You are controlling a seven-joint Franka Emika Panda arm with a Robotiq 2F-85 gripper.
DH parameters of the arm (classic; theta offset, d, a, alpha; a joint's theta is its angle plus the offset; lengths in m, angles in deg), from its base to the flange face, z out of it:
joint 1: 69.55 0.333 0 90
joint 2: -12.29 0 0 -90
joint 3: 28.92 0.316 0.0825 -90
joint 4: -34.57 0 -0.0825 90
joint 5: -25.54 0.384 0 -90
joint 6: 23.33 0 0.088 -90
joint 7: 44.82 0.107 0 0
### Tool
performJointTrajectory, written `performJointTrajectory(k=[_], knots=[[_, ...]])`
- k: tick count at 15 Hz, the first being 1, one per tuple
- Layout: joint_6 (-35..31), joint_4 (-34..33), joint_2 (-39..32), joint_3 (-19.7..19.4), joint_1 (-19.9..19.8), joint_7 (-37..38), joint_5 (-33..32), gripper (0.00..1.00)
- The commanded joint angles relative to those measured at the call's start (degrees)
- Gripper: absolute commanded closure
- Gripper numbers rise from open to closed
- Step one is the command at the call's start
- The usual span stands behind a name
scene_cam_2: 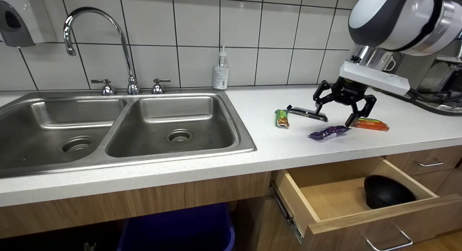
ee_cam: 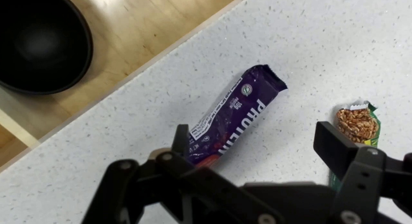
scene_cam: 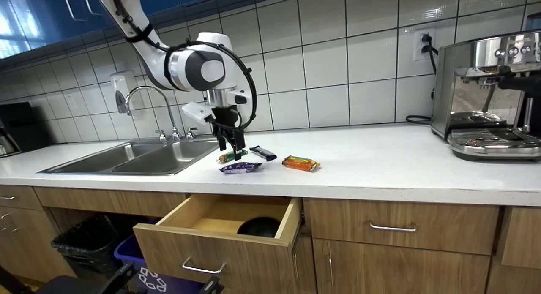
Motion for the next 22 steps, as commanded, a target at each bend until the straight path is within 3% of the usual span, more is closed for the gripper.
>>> performJointTrajectory(k=[1,22], knots=[[2.6,-5.4,-4.1,-1.8,1.6,5.6,-1.4,0.00],[5.6,-10.2,-10.0,-4.9,3.5,13.2,-1.5,0.00]])
